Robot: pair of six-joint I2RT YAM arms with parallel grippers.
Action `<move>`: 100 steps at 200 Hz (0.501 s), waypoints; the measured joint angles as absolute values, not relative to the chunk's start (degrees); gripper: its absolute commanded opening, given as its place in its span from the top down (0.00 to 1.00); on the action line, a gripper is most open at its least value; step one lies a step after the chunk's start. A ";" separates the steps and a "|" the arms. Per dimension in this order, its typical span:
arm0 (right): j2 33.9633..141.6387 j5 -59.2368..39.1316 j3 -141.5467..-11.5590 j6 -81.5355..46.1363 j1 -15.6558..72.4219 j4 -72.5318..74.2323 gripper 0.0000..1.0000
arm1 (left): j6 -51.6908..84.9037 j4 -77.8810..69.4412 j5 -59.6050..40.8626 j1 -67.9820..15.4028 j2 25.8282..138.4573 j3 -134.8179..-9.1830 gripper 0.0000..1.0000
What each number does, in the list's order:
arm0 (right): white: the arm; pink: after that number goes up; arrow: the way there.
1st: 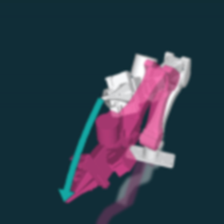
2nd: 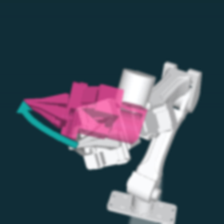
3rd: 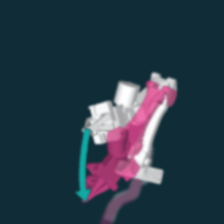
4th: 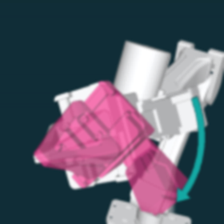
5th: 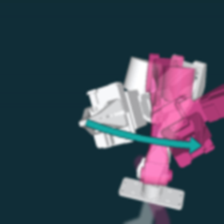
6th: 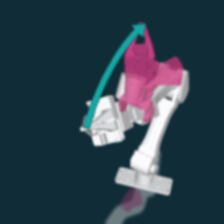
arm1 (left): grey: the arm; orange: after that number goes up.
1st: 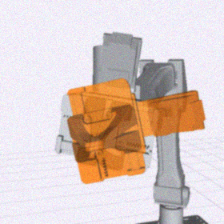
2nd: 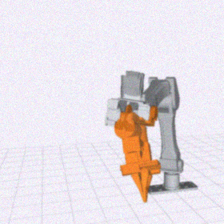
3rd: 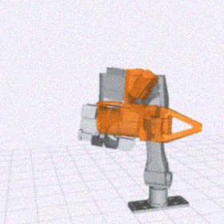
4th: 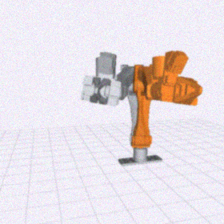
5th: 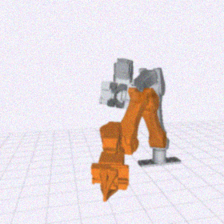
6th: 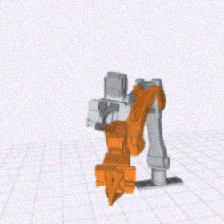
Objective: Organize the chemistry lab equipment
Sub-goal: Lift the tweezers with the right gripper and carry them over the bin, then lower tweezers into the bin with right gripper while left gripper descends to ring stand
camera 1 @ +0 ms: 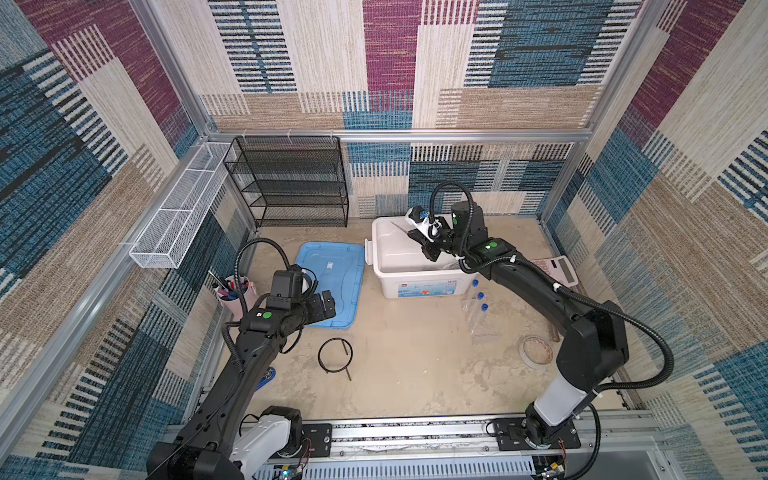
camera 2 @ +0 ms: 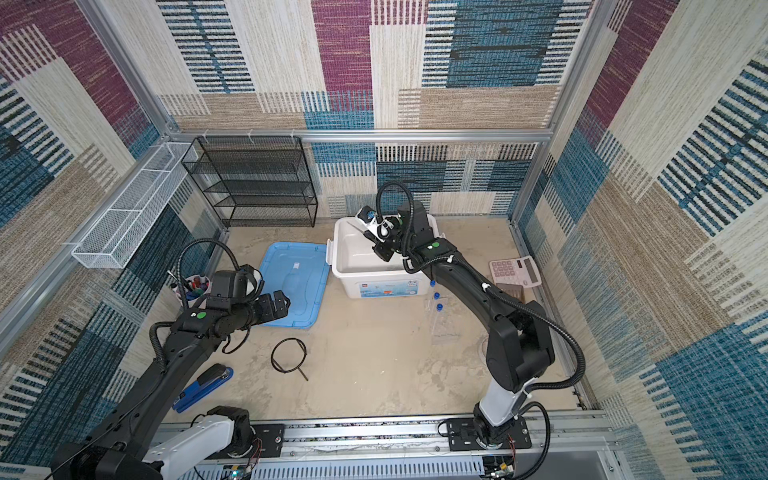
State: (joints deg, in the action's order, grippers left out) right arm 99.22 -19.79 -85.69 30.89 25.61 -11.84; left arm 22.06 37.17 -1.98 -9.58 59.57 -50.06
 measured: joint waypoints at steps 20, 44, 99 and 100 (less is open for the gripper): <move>104.55 -17.74 -88.92 31.59 23.09 -12.58 0.93 | 22.06 38.98 -0.03 -10.81 58.87 -50.59 0.00; 110.28 -15.86 -91.98 32.47 21.89 -14.81 0.93 | 22.09 41.17 2.11 -12.95 58.06 -51.07 0.00; 118.39 -14.17 -98.50 34.63 21.12 -17.45 0.93 | 22.39 46.52 7.49 -20.38 58.08 -51.72 0.00; 118.48 -14.13 -98.59 34.68 21.12 -17.50 0.93 | 22.39 46.61 7.53 -20.47 58.08 -51.77 0.00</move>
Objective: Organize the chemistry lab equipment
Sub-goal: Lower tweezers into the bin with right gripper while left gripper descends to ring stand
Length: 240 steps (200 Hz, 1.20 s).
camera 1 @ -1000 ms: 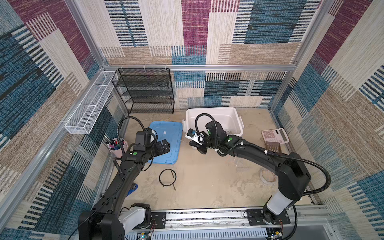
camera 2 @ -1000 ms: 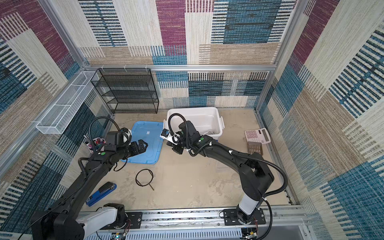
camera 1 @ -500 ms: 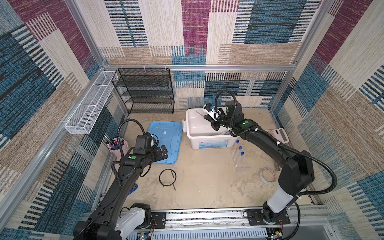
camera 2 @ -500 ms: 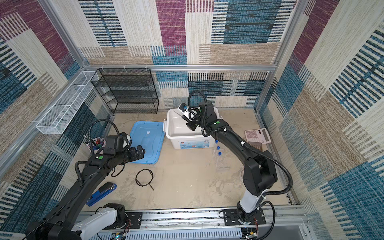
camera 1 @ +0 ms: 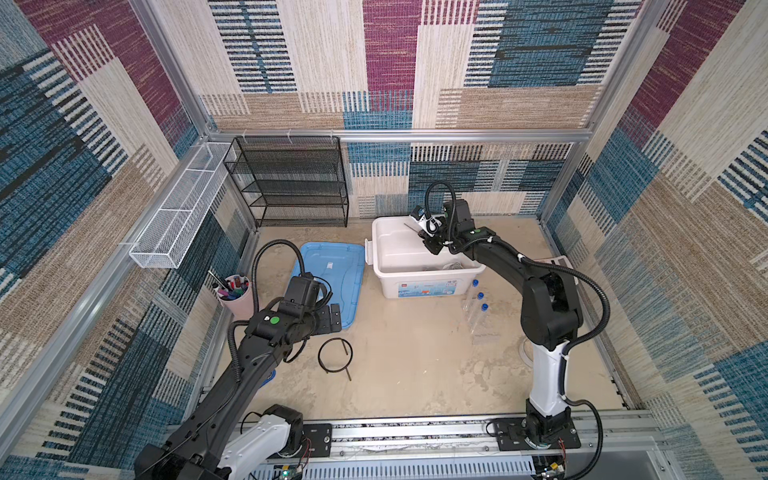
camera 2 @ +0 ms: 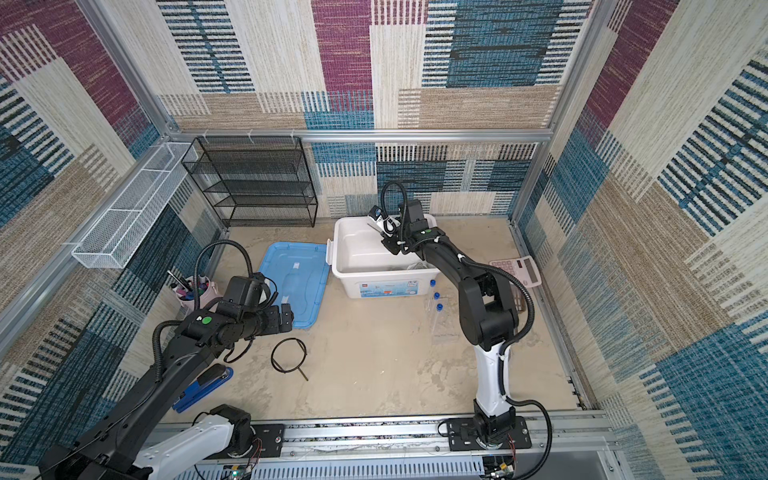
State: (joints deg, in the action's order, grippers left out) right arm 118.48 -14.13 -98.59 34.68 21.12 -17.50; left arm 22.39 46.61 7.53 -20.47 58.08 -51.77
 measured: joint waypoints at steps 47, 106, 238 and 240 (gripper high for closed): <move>121.54 -12.12 -99.85 36.69 20.91 -20.25 0.93 | 22.96 50.35 11.22 -24.12 58.39 -52.73 0.00; 122.67 -11.49 -99.61 38.50 20.49 -20.95 0.93 | 23.46 52.10 12.10 -24.91 58.52 -53.69 0.00; 125.40 -9.87 -99.77 41.85 19.92 -22.65 0.92 | 25.30 55.11 12.27 -25.78 58.48 -54.92 0.00; 125.47 -9.87 -99.79 41.87 19.92 -22.72 0.92 | 25.30 55.11 12.27 -25.78 58.48 -54.92 0.00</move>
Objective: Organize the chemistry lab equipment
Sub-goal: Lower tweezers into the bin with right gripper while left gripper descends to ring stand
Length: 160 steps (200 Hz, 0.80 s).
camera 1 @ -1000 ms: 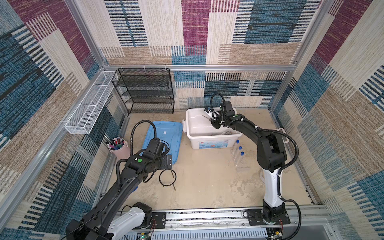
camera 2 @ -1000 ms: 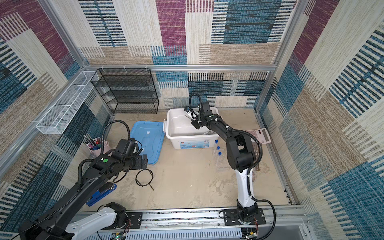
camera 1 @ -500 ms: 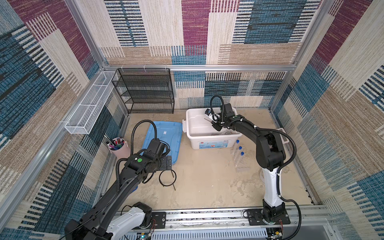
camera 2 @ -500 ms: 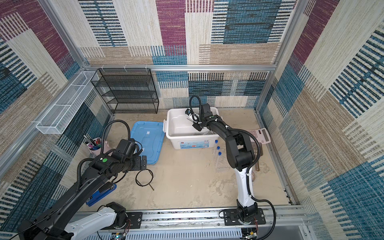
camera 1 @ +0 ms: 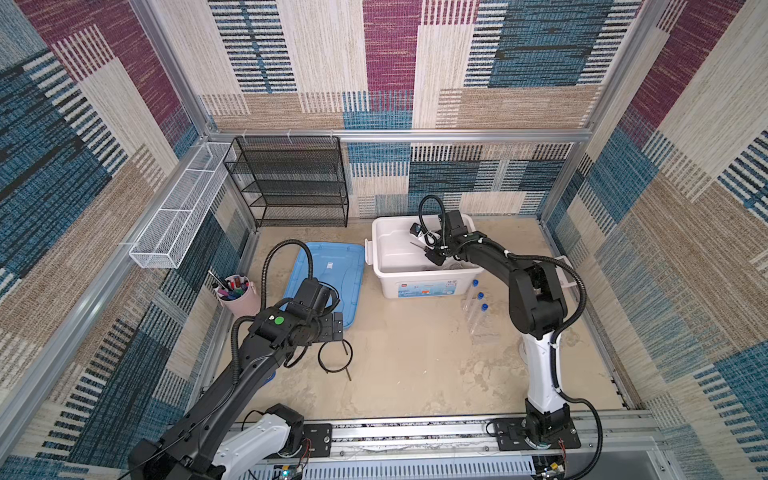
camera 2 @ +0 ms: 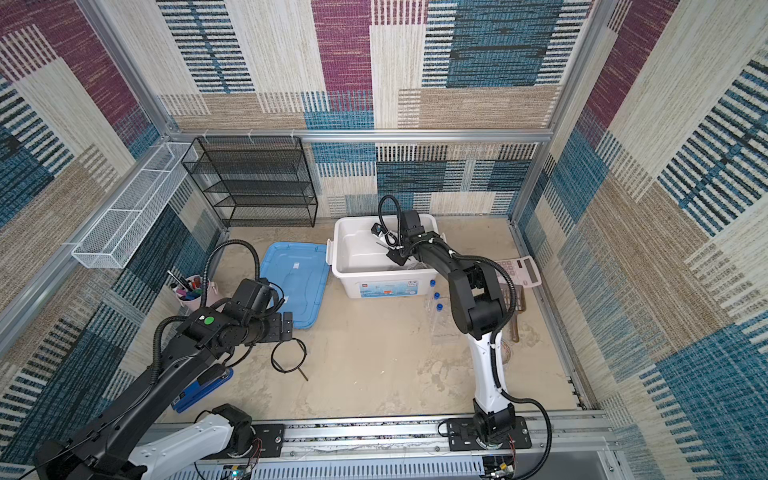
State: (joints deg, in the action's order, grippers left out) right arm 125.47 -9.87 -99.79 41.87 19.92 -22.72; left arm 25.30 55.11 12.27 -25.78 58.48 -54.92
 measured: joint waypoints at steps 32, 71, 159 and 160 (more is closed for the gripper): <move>126.21 -9.43 -100.12 41.87 19.94 -23.75 0.92 | 25.47 55.51 12.29 -26.02 58.46 -55.02 0.00; 126.67 -8.86 -100.12 41.87 19.94 -23.94 0.91 | 25.47 56.45 12.27 -26.39 58.41 -56.03 0.00; 127.22 -8.43 -100.12 41.87 19.92 -24.34 0.87 | 25.71 57.60 13.10 -27.57 58.46 -56.34 0.00; 127.22 -8.43 -100.12 41.87 19.92 -24.34 0.87 | 25.71 57.60 13.10 -27.57 58.46 -56.34 0.00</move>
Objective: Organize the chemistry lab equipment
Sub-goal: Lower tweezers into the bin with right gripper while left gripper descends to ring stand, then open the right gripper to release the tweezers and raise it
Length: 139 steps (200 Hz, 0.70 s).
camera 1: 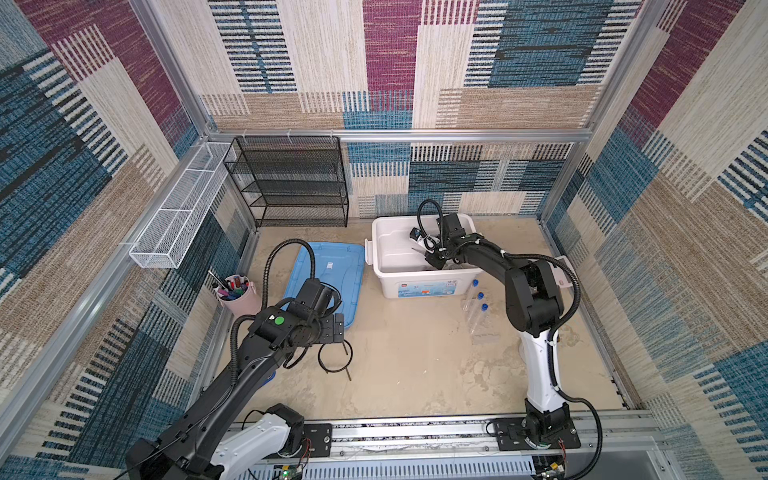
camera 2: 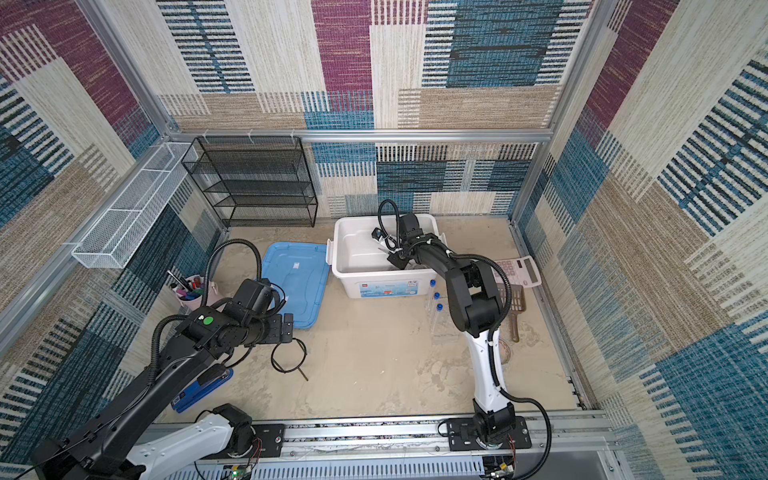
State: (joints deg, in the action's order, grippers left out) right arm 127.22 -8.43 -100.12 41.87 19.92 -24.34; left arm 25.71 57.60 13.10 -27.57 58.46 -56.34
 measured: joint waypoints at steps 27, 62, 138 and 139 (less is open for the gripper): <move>127.22 -8.40 -100.12 41.87 19.92 -24.34 0.79 | 25.85 57.67 13.13 -27.81 58.46 -56.34 0.00; 127.20 -8.34 -99.74 41.87 19.92 -24.25 0.71 | 26.68 58.35 13.50 -27.99 58.63 -56.34 0.00; 125.01 -8.38 -98.80 41.34 19.94 -23.49 0.55 | 28.53 59.88 13.04 -29.15 59.16 -56.34 0.00; 124.97 -8.40 -98.78 41.32 19.94 -23.46 0.55 | 28.53 59.88 13.02 -29.21 59.20 -56.34 0.00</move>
